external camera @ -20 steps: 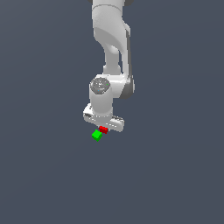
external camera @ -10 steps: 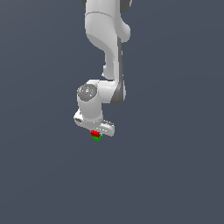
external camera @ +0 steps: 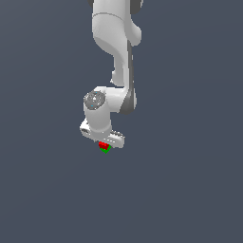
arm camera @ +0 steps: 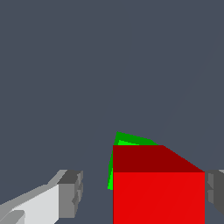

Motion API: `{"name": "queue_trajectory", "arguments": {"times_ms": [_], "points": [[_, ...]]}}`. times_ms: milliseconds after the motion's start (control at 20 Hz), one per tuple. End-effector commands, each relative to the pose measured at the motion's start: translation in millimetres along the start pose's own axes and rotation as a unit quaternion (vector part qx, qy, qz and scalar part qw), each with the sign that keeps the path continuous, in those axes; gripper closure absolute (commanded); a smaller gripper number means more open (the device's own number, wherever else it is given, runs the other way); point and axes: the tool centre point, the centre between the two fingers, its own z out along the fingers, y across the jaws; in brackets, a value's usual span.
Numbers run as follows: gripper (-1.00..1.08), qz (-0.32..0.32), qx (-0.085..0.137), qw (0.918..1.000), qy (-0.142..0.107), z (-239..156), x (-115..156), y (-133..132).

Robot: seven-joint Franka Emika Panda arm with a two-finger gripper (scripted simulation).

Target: Stack the red cube on top of the green cube.

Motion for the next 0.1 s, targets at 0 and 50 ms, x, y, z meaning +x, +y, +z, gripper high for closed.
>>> {"name": "queue_trajectory", "arguments": {"times_ms": [0, 50], "points": [[-0.92, 0.0, 0.0, 1.0, 0.0, 0.0, 0.1, 0.0], [-0.92, 0.0, 0.0, 1.0, 0.0, 0.0, 0.1, 0.0]]}}
